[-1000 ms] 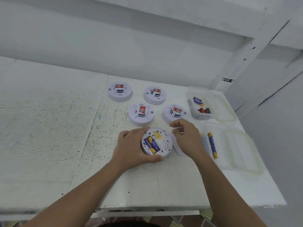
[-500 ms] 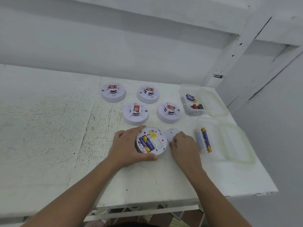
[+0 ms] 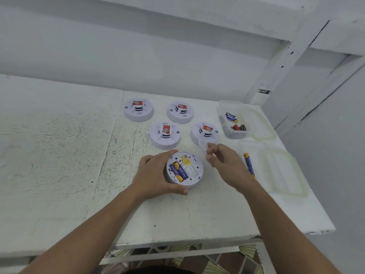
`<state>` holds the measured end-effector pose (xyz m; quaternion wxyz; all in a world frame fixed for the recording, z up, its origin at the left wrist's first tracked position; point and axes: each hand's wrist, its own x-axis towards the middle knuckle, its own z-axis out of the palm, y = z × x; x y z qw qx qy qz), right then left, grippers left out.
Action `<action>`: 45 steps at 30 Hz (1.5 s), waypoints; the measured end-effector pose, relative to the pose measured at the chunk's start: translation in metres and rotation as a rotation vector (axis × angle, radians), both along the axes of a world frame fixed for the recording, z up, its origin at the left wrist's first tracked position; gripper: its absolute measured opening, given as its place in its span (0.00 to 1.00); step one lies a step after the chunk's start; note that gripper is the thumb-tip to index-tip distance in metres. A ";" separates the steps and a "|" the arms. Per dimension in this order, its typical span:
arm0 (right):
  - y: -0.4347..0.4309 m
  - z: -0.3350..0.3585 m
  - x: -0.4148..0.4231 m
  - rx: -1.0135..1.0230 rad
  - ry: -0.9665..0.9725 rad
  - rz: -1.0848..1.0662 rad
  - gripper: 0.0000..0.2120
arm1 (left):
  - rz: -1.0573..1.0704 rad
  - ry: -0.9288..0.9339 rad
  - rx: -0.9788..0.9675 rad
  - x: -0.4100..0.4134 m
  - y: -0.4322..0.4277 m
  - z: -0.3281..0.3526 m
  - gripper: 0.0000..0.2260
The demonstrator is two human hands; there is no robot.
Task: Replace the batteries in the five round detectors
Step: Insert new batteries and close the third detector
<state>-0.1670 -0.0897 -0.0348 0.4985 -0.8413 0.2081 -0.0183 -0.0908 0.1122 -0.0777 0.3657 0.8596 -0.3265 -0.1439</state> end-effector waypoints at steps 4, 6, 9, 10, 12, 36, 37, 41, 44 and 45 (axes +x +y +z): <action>0.002 0.018 0.000 -0.275 0.026 0.342 0.02 | -0.004 -0.002 -0.008 0.000 0.001 0.000 0.51; 0.006 0.022 0.001 -0.412 0.049 0.502 0.04 | -0.002 0.008 -0.010 0.001 0.000 0.001 0.50; 0.011 0.024 0.005 -0.556 0.105 0.684 0.16 | -0.007 0.004 -0.017 0.003 -0.002 0.000 0.46; 0.011 0.023 0.006 -0.615 0.122 0.732 0.20 | -0.011 0.004 -0.018 0.002 -0.001 0.000 0.45; 0.011 0.022 0.009 -0.721 0.140 0.802 0.22 | -0.020 -0.009 -0.020 0.002 -0.001 0.001 0.46; 0.007 0.022 0.028 -0.684 0.164 1.009 0.29 | 0.001 0.005 0.012 0.007 -0.003 -0.007 0.52; 0.007 0.022 0.028 -0.683 0.155 1.032 0.30 | 0.001 0.007 0.014 0.007 -0.003 -0.007 0.53; 0.006 0.022 0.026 -0.654 0.136 1.048 0.23 | 0.009 0.006 0.007 0.006 -0.003 -0.006 0.53; 0.008 0.019 0.024 -0.646 0.118 1.025 0.20 | 0.007 0.002 0.004 0.006 -0.003 -0.006 0.52; 0.008 0.016 0.024 -0.648 0.110 1.017 0.20 | 0.006 -0.001 0.005 0.006 -0.003 -0.006 0.52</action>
